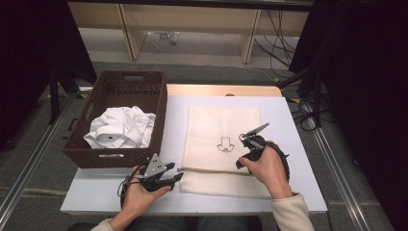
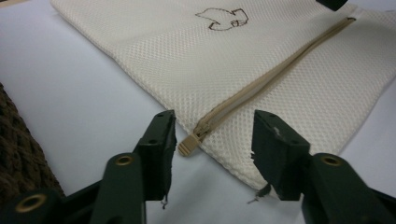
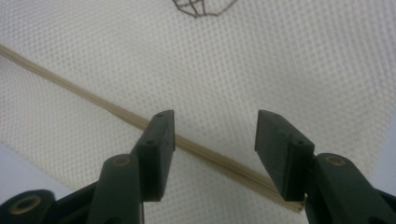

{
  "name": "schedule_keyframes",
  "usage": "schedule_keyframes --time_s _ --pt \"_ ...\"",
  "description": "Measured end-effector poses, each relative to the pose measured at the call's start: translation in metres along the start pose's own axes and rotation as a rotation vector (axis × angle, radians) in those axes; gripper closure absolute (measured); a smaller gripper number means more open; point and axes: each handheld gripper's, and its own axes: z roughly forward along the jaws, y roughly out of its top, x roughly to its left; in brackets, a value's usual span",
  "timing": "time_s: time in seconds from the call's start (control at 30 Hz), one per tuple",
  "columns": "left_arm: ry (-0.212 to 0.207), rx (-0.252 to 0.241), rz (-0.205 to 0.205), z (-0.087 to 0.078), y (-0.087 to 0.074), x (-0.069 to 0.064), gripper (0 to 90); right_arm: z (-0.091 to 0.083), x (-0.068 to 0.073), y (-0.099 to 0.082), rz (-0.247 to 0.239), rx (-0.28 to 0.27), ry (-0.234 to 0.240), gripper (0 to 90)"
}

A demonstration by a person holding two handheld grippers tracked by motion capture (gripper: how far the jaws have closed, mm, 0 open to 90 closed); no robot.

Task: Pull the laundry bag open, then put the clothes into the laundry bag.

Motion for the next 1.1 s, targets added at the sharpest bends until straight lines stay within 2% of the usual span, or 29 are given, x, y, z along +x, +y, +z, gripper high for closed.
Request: schedule_keyframes --time_s 0.03,0.1,0.13,0.17,0.23,0.3,0.33,0.4,0.5,0.57,0.6,0.63,0.67,0.7,0.73,0.77,0.8,0.83,0.9,0.93,1.0,1.1 --pt "-0.002 -0.016 -0.014 0.0 0.001 -0.001 44.7 0.0 0.003 0.002 -0.003 0.006 0.008 46.6" --pt "-0.003 -0.02 -0.009 -0.001 0.002 -0.001 41.7 0.001 0.005 0.005 -0.036 -0.006 0.009 45.9" --pt "-0.003 -0.02 -0.009 -0.001 0.002 -0.001 39.9 0.0 0.011 0.006 -0.012 -0.003 0.003 45.4" --pt "0.007 -0.027 -0.03 -0.001 0.003 -0.003 38.3 0.001 0.011 0.008 -0.046 -0.014 0.016 45.0" --pt "0.011 -0.029 -0.009 -0.002 0.004 -0.002 35.5 0.002 0.016 0.009 -0.042 -0.016 0.024 44.7" --pt "0.017 -0.029 -0.034 -0.002 0.003 -0.003 33.2 0.005 0.019 0.01 -0.056 -0.01 0.033 43.6" --pt "0.018 -0.03 -0.036 -0.002 0.003 -0.003 32.9 0.007 0.021 0.01 -0.065 -0.021 0.038 43.2" --pt "0.017 -0.031 -0.047 -0.002 0.004 -0.003 33.0 0.011 0.022 0.012 -0.093 -0.009 0.032 42.2" --pt "0.008 -0.029 -0.037 -0.001 0.004 -0.003 33.0 0.014 0.027 0.015 -0.089 -0.007 0.037 41.3" --pt "0.005 -0.025 -0.051 0.0 0.004 -0.003 33.1 0.018 0.029 0.017 -0.117 -0.007 0.027 40.6" --pt "0.013 -0.026 -0.039 -0.001 0.005 -0.003 33.1 0.019 0.031 0.017 -0.125 -0.005 0.025 40.3" --pt "0.015 -0.025 -0.045 -0.001 0.005 -0.003 33.1 0.021 0.031 0.017 -0.14 -0.005 0.029 40.2" --pt "0.016 -0.026 -0.049 -0.001 0.005 -0.003 33.2 0.022 0.033 0.016 -0.135 0.005 0.027 40.1" --pt "0.015 -0.029 -0.052 -0.001 0.005 -0.003 33.2 0.023 0.033 0.016 -0.149 0.005 0.032 40.0" --pt "0.015 -0.029 -0.052 -0.001 0.005 -0.003 33.3 0.025 0.033 0.015 -0.165 -0.002 0.014 40.0" --pt "0.009 -0.023 -0.044 -0.001 0.005 -0.004 33.3 0.027 0.032 0.015 -0.185 -0.004 0.023 40.0" --pt "0.003 -0.021 -0.021 0.0 0.005 -0.003 33.3 0.027 0.034 0.015 -0.166 0.008 0.021 40.0" --pt "-0.001 -0.017 -0.024 0.0 0.005 -0.002 33.3 0.027 0.035 0.015 -0.159 0.009 0.018 39.9" --pt "0.005 -0.019 -0.031 0.0 0.004 -0.004 33.3 0.028 0.035 0.016 -0.181 0.011 0.022 39.7" --pt "0.004 -0.015 -0.03 0.0 0.004 -0.003 33.3 0.029 0.036 0.015 -0.177 0.009 0.012 39.6" --pt "0.0 -0.011 -0.023 -0.001 0.005 -0.002 33.3 0.031 0.035 0.015 -0.186 0.031 0.024 39.1" --pt "0.002 -0.011 -0.031 0.0 0.004 -0.003 33.5 0.033 0.036 0.015 -0.193 0.036 0.017 37.5"
